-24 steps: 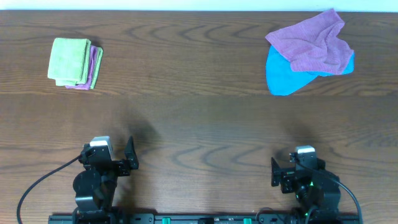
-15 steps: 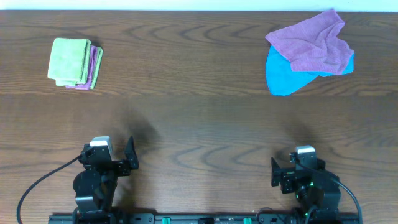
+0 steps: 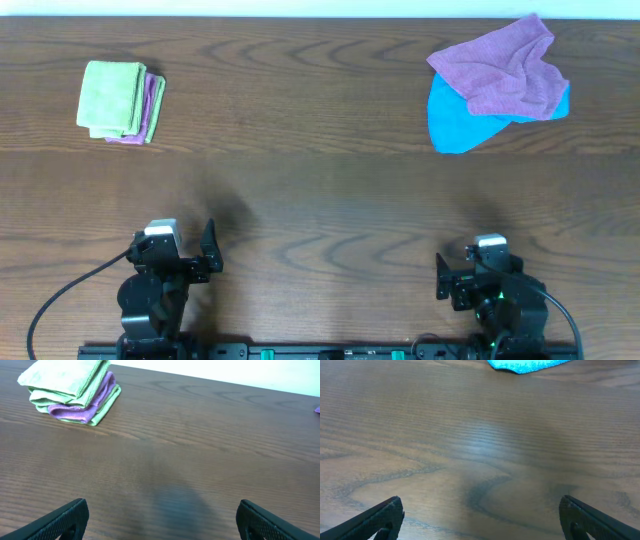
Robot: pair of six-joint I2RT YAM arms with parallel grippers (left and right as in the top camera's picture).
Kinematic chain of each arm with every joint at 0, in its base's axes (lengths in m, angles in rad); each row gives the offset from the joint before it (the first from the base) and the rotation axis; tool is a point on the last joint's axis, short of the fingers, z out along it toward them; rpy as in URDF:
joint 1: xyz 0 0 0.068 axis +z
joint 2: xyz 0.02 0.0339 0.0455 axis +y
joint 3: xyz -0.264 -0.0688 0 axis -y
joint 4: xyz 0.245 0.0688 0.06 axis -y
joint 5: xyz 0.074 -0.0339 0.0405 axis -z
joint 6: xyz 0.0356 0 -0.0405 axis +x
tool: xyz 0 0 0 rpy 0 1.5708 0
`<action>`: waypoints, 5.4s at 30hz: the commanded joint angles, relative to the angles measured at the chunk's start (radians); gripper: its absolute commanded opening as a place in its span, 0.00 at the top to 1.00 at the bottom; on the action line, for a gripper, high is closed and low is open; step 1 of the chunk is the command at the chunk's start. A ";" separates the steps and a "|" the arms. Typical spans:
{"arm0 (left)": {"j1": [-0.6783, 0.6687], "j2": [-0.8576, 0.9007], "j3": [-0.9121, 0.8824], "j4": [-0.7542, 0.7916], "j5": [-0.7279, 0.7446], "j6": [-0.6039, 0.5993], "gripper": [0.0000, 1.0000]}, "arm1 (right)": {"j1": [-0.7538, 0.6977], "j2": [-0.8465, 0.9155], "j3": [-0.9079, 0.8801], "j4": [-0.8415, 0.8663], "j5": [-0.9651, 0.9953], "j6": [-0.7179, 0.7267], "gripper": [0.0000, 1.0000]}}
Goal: Fold the cloth
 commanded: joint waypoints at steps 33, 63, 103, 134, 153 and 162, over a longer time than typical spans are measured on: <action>0.003 -0.006 -0.020 -0.003 0.014 -0.011 0.05 | -0.006 -0.007 -0.010 0.149 -0.190 0.254 0.01; 0.003 -0.006 -0.020 -0.003 0.014 -0.011 0.05 | -0.061 1.258 0.444 0.907 -0.214 0.542 0.04; 0.003 -0.006 -0.020 -0.003 0.014 -0.011 0.05 | -0.193 2.002 1.118 0.640 0.138 0.367 0.99; 0.003 -0.006 -0.020 -0.003 0.014 -0.011 0.05 | -0.226 2.056 1.125 0.708 0.071 0.401 0.95; 0.003 -0.006 -0.020 -0.003 0.014 -0.011 0.05 | -0.151 2.006 1.225 0.718 -0.585 0.440 0.99; 0.003 -0.006 -0.020 -0.003 0.014 -0.011 0.05 | 0.135 1.851 1.239 0.715 -0.862 0.546 0.98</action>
